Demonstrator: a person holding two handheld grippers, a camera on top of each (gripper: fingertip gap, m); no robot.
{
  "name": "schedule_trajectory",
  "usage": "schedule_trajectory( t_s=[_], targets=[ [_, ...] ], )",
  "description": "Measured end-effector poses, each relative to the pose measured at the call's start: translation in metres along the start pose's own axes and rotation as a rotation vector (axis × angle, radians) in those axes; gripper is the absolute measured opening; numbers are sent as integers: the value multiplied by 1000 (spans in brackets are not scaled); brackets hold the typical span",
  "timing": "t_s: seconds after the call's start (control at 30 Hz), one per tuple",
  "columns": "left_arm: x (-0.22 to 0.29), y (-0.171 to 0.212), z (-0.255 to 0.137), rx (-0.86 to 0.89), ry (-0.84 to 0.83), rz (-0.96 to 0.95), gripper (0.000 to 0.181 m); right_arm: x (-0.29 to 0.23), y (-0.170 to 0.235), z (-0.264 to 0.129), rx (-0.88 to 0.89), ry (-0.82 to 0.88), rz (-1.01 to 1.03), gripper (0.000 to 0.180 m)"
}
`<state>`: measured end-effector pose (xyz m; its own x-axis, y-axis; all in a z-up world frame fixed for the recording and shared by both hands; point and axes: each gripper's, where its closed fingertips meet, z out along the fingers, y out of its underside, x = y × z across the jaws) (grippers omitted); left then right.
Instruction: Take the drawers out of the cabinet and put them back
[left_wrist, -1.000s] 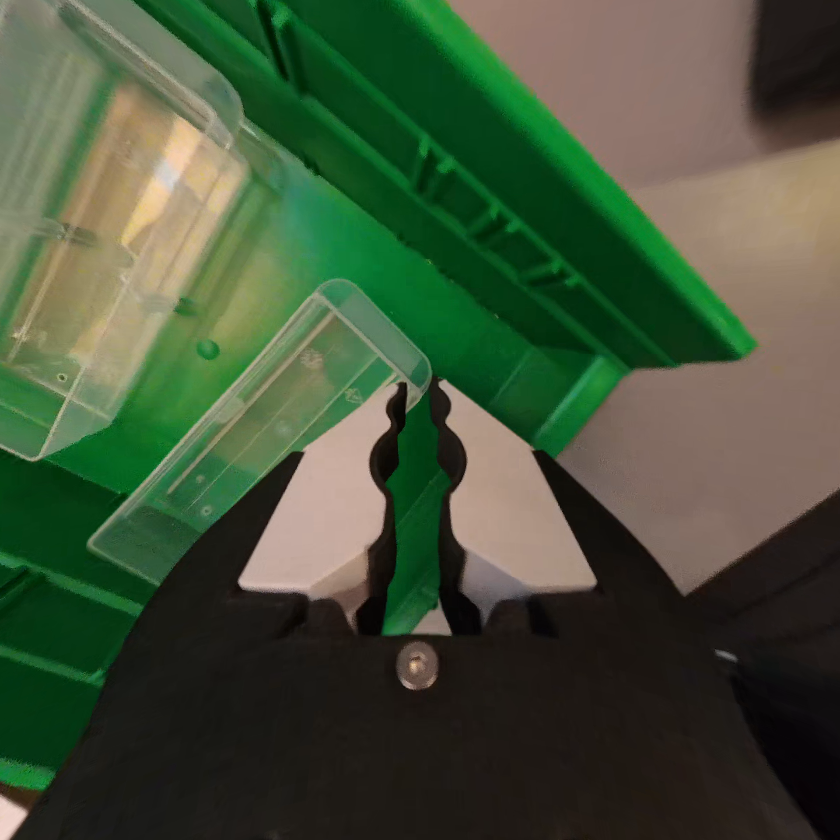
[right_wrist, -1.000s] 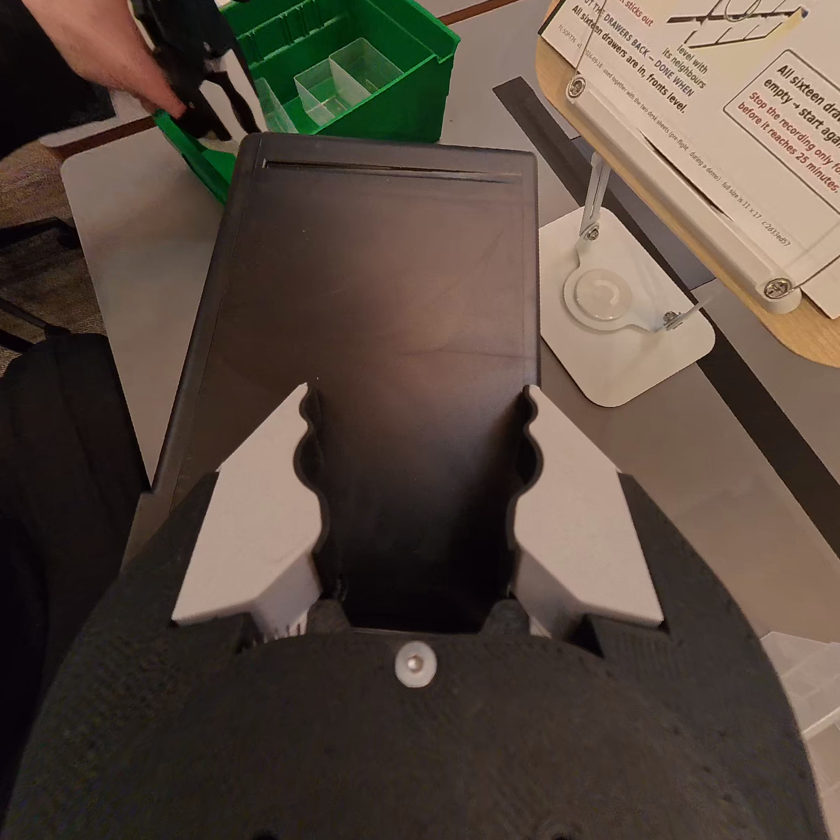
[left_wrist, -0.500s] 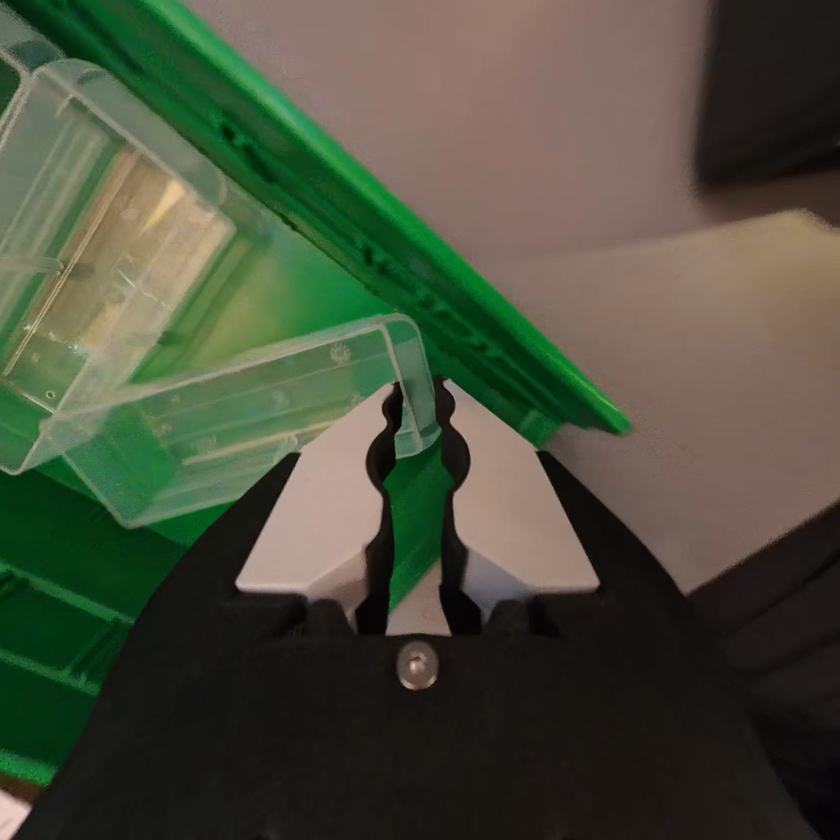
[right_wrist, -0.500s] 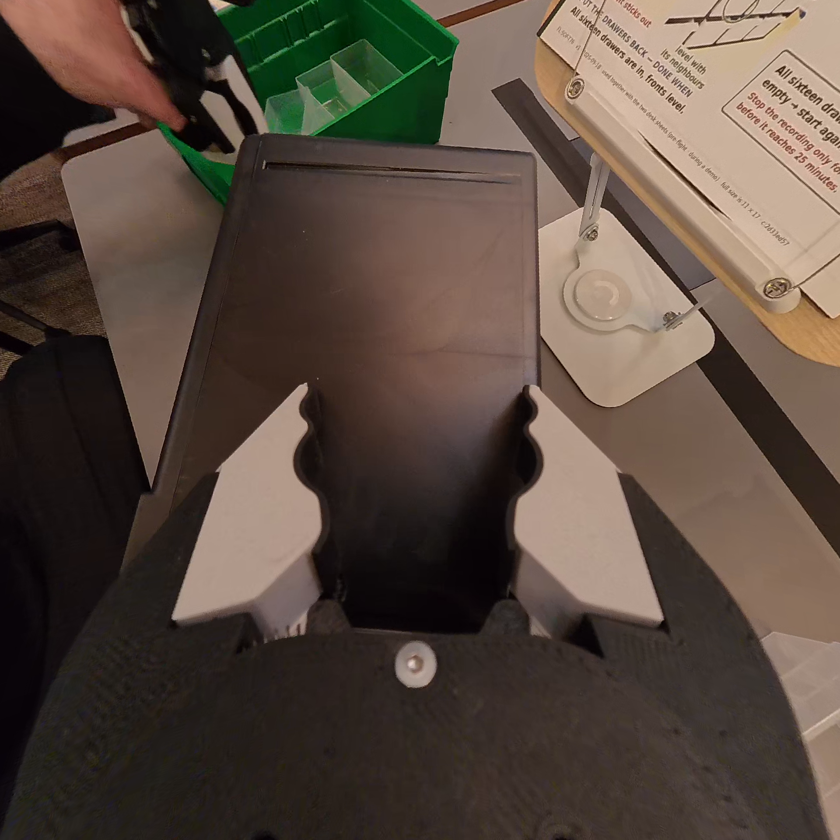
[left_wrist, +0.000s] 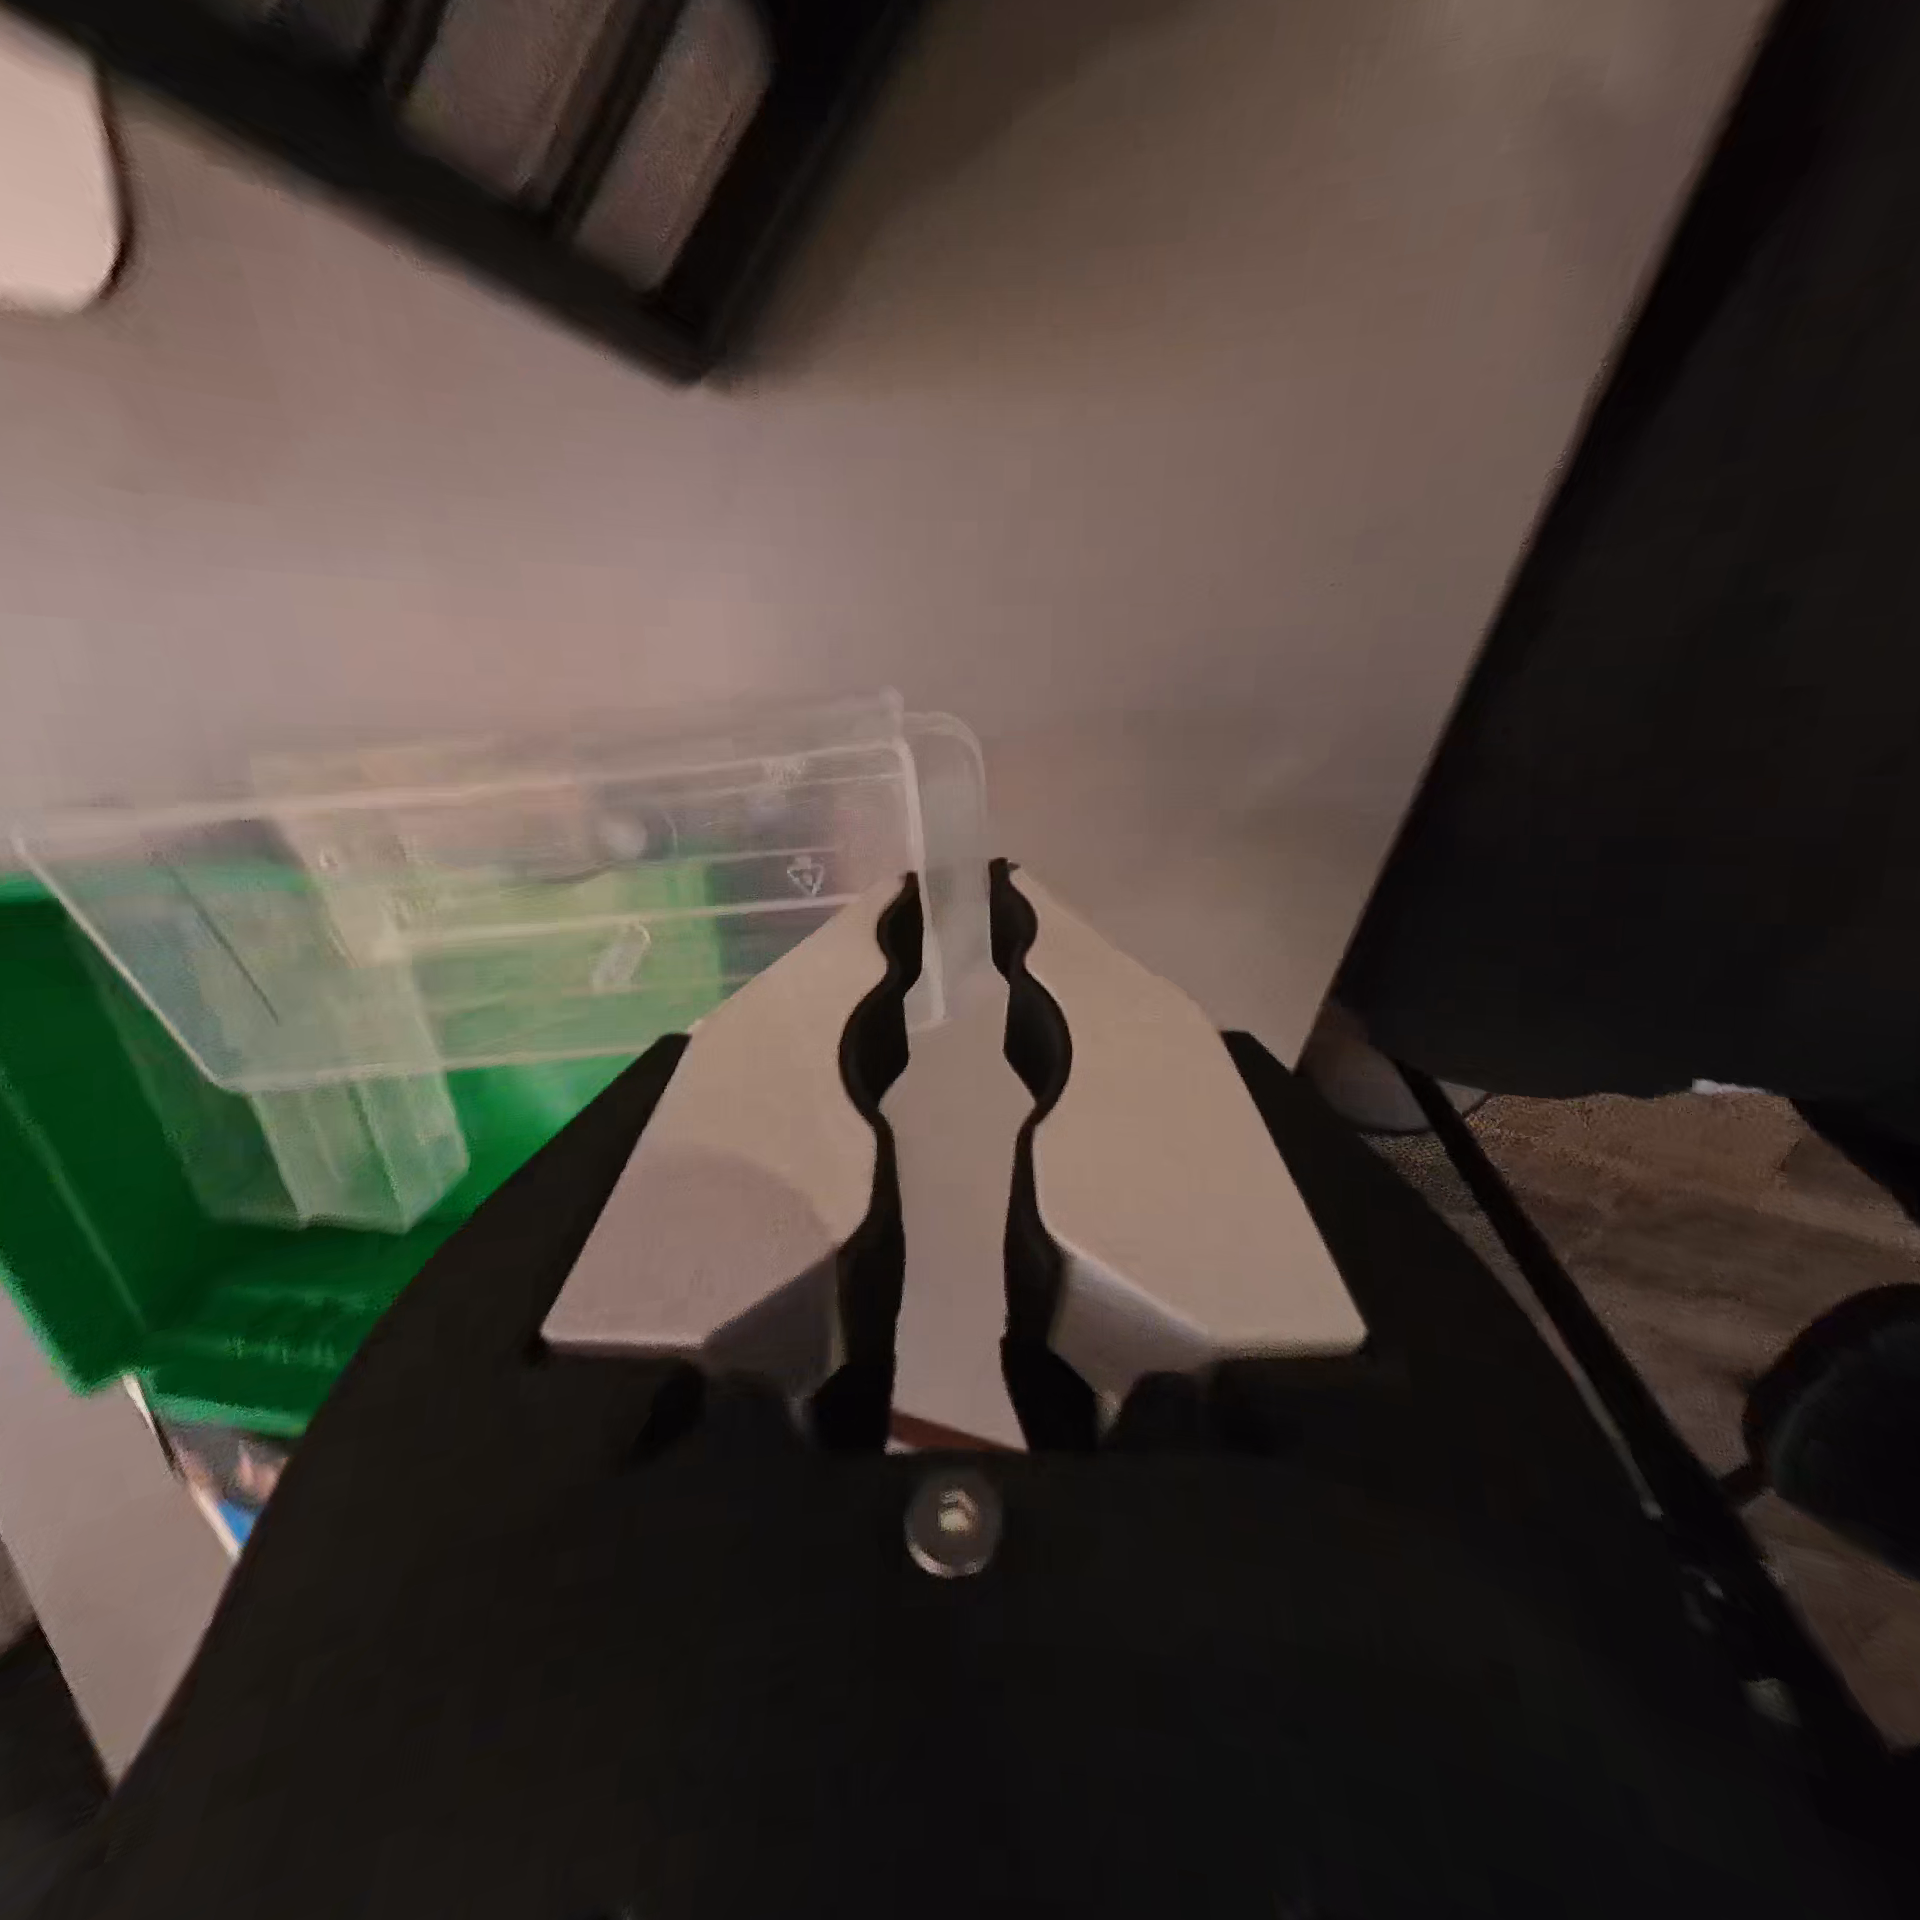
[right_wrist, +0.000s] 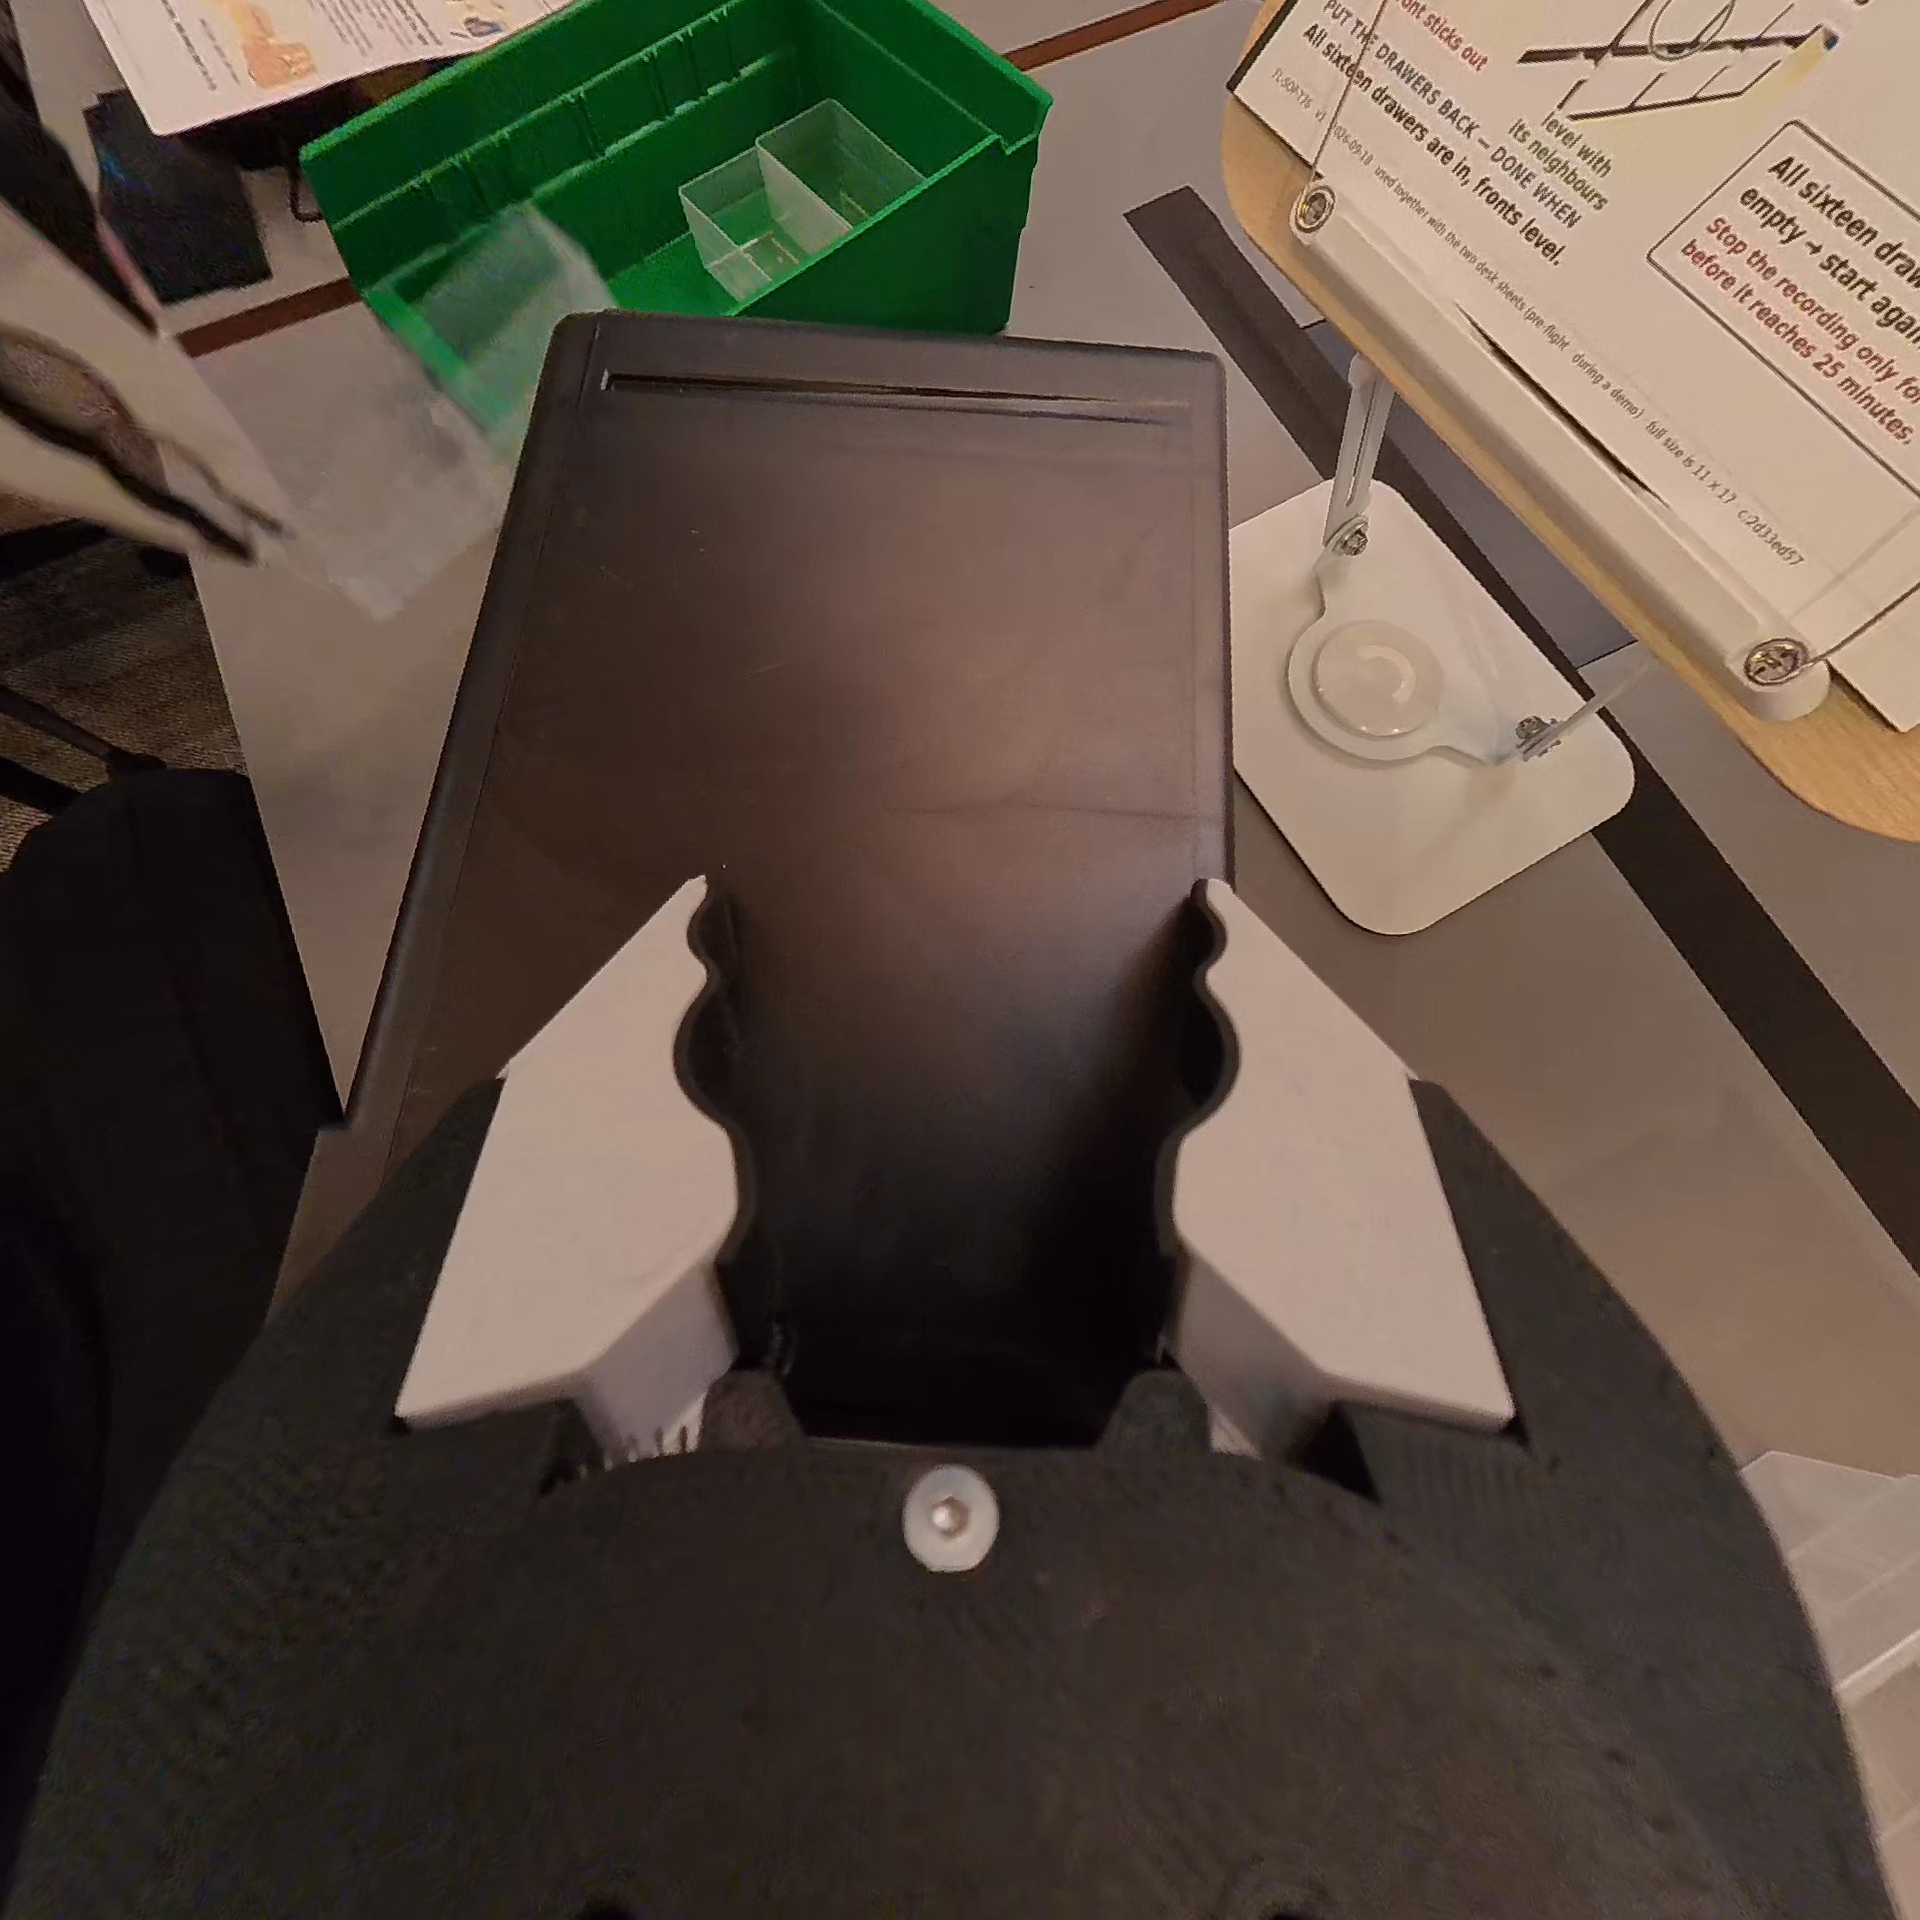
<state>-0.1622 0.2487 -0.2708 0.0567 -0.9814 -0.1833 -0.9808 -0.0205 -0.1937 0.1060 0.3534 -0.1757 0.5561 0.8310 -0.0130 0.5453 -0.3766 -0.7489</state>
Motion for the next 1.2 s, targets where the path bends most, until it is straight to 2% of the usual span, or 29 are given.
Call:
schedule_trajectory(
  t_s=[0.03,0.17,0.3,0.4,0.43,0.57,0.67,0.73,0.83,0.93,1.03,1.13,1.2],
  targets=[
    [13,-9,3,13,29,64,11,0,0,0,0,0,0,87],
    [58,-16,34,-56,148,245,11,0,0,0,-2,0,3,87],
    [70,0,66,-161,191,295,11,0,0,0,-4,0,4,87],
    [73,8,80,-174,198,304,12,0,0,0,-3,1,4,87],
    [71,11,82,-172,189,286,21,0,0,0,-3,1,4,87],
    [58,16,81,-158,82,72,87,0,0,0,0,1,3,87],
    [47,0,66,21,-35,-154,108,0,0,0,3,1,1,87],
    [31,4,64,69,-143,-358,117,0,0,0,3,1,0,87],
    [27,1,75,149,-98,-610,122,0,0,0,0,-1,-1,87],
    [29,0,94,112,-31,-727,124,0,0,0,-3,0,3,87],
    [35,-4,108,85,36,-760,104,0,0,0,-6,0,4,87],
    [41,1,117,25,57,-758,73,0,0,0,-4,0,4,87],
    [40,1,117,33,47,-752,69,0,0,0,-3,0,4,87]
  ],
)
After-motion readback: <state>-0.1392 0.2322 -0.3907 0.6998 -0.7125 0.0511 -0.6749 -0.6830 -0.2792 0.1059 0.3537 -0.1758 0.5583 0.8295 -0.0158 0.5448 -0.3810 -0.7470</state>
